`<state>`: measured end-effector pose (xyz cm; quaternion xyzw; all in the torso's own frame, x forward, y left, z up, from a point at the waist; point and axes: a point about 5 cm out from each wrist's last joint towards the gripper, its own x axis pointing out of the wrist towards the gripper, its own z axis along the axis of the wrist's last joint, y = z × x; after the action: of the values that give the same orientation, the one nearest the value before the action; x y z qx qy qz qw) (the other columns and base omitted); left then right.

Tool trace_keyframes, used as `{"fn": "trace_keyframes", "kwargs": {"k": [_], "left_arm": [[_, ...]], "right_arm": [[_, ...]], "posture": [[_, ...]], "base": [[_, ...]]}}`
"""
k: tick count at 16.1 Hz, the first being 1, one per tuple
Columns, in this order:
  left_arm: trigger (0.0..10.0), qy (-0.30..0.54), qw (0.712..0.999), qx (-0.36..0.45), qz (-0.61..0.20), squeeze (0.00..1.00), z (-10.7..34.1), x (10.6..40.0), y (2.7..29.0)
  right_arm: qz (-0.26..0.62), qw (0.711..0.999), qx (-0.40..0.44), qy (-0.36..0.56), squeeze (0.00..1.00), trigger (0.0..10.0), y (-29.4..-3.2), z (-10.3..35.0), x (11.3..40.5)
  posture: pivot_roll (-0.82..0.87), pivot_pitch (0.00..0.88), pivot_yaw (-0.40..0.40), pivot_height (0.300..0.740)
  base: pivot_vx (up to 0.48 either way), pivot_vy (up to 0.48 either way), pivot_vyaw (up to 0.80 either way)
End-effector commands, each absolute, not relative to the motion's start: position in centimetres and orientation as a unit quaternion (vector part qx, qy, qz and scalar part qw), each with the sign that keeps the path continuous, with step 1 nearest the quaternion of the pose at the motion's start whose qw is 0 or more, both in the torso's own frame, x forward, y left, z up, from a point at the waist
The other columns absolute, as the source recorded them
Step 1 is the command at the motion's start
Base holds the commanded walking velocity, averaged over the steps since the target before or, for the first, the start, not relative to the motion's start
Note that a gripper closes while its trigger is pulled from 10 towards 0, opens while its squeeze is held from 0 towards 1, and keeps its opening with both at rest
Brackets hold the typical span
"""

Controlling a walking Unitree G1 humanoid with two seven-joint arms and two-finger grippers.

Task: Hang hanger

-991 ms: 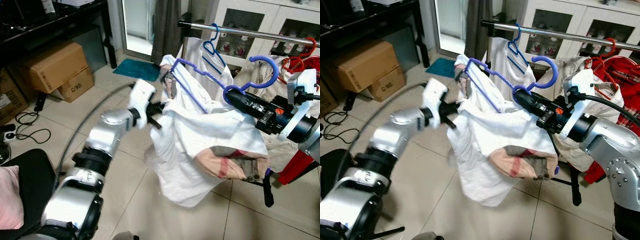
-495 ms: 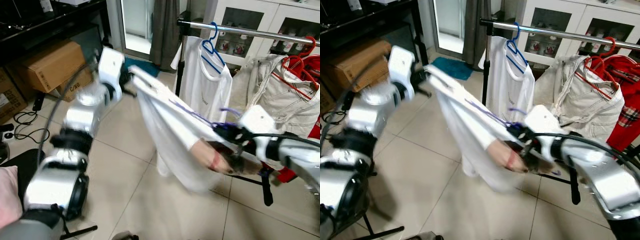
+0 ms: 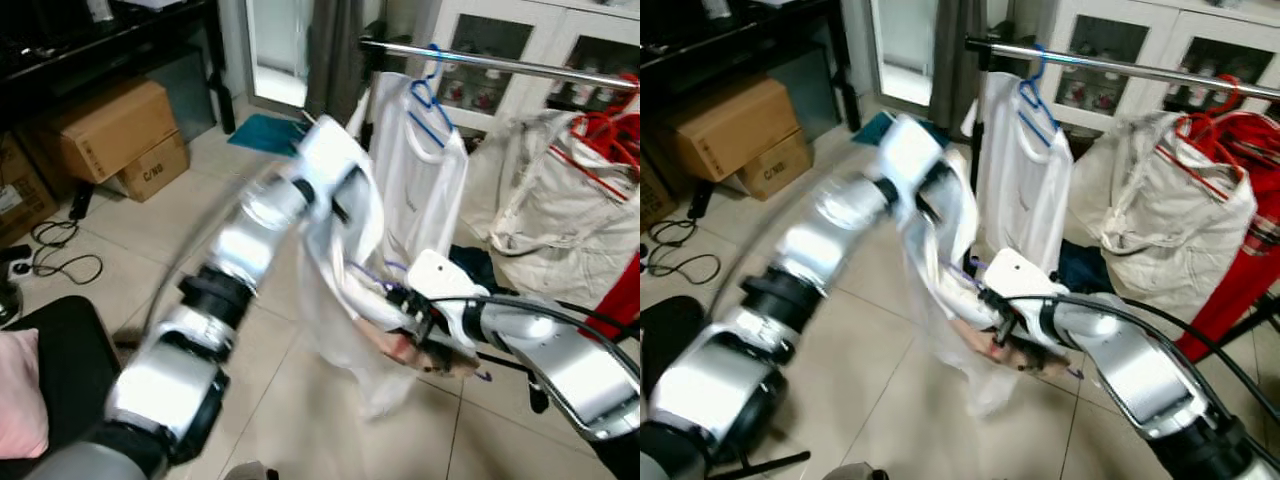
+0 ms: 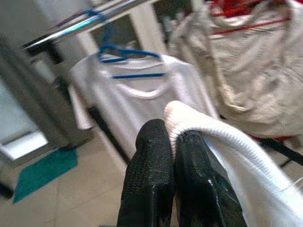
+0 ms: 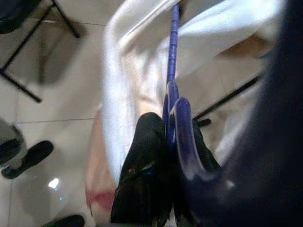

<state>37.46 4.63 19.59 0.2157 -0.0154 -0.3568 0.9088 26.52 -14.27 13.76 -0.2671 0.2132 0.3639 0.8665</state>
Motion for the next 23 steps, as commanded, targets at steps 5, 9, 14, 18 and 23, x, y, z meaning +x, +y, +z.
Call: {"fn": "trace_keyframes", "kwargs": {"k": [5,9,14,18,23], "left_arm": [[0.0,-0.033,0.893,0.221,-0.39,0.0,19.8,36.3,2.9],[0.0,-0.039,0.938,0.227,-0.258,0.0,20.8,38.2,7.5],[0.0,-0.055,0.97,0.227,-0.068,0.0,23.6,39.9,16.2],[0.0,-0.042,0.953,0.214,-0.211,0.0,21.1,38.6,11.5],[0.0,-0.073,0.934,0.184,-0.298,0.0,21.2,37.3,5.7]], "right_arm": [[0.238,0.954,-0.104,0.15,0.0,0.0,-14.1,16.2,29.1],[0.307,0.884,-0.228,0.267,0.0,0.0,-15.3,12.5,26.6],[0.23,0.944,-0.146,0.188,0.0,0.0,-17.5,14.7,27.7],[0.396,0.915,-0.035,0.074,0.0,0.0,-13.1,18.4,26.5],[0.405,0.907,-0.066,0.09,0.0,0.0,-11.6,17.4,26.9]], "posture": [[-0.07,0.0,0.007,0.74],[-0.07,0.0,0.001,0.74],[-0.06,0.0,-0.007,0.74],[-0.06,0.0,-0.011,0.74],[-0.06,0.0,-0.018,0.74]], "base": [[0.0,0.0,0.0],[0.0,0.0,0.0],[0.0,0.0,0.0],[0.0,0.0,0.0],[0.0,0.0,0.0]]}}
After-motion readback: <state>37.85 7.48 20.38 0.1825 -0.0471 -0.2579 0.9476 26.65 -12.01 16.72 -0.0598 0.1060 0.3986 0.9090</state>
